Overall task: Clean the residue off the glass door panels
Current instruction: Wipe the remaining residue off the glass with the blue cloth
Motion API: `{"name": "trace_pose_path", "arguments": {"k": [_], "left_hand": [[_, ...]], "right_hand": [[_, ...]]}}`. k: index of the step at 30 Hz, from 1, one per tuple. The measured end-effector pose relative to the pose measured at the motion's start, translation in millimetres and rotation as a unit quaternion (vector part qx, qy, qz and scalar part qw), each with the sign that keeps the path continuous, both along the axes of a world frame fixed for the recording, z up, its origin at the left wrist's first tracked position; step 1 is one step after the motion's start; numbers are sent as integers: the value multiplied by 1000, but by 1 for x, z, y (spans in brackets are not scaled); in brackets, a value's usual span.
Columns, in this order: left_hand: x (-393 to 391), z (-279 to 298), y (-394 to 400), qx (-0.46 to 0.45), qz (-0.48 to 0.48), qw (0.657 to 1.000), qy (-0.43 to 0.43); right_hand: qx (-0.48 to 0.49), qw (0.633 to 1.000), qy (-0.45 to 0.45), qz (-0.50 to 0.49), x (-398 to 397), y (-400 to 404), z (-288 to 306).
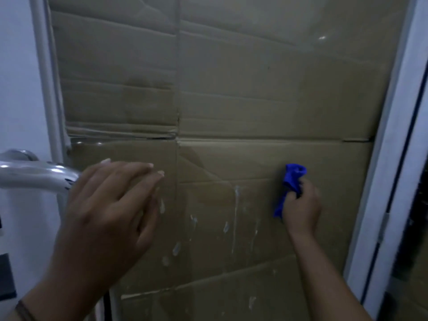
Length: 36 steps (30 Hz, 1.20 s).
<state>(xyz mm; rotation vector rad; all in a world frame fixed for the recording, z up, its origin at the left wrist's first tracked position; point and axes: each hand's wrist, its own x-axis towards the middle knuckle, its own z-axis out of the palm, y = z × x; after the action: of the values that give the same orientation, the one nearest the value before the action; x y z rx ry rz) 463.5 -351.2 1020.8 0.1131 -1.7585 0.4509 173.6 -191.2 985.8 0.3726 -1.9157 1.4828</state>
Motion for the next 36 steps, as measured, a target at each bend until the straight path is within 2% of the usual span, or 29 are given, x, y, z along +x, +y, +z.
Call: {"name": "trace_pose_path", "arguments": {"k": [4, 7, 9, 10, 12, 14, 16, 21, 25, 28, 30, 32, 36], "left_hand": [[8, 15, -16, 2, -15, 1000, 13], [9, 21, -21, 15, -6, 1000, 7], [10, 23, -20, 22, 10, 1000, -8], [11, 24, -19, 26, 20, 999, -22], [15, 28, -17, 34, 39, 997, -50], [19, 31, -12, 43, 51, 996, -64], [22, 35, -8, 56, 66, 994, -73], [24, 37, -7, 57, 117, 986, -101], [22, 35, -10, 48, 123, 984, -115], [21, 35, -11, 38, 119, 986, -112], [21, 34, -10, 32, 118, 986, -109], [22, 34, -10, 26, 120, 987, -107], [21, 33, -9, 25, 128, 986, -102]], "right_hand": [[29, 999, 34, 14, 53, -46, -19], [114, 985, 113, 60, 97, -78, -41], [152, 973, 135, 107, 111, -85, -49], [149, 972, 129, 125, 112, -83, -49], [82, 982, 116, 122, 109, -71, -43], [-7, 993, 100, 66, 99, -55, -30], [-57, 997, 61, 6, 83, -44, -18], [-10, 999, -47, -3, 71, -55, -9], [34, 999, 19, 20, 120, -94, -31], [100, 984, 91, 112, 158, -117, -53], [110, 977, 97, 156, 163, -116, -55], [74, 981, 88, 159, 155, -104, -47], [-53, 996, 61, 42, 122, -71, -22]]}}
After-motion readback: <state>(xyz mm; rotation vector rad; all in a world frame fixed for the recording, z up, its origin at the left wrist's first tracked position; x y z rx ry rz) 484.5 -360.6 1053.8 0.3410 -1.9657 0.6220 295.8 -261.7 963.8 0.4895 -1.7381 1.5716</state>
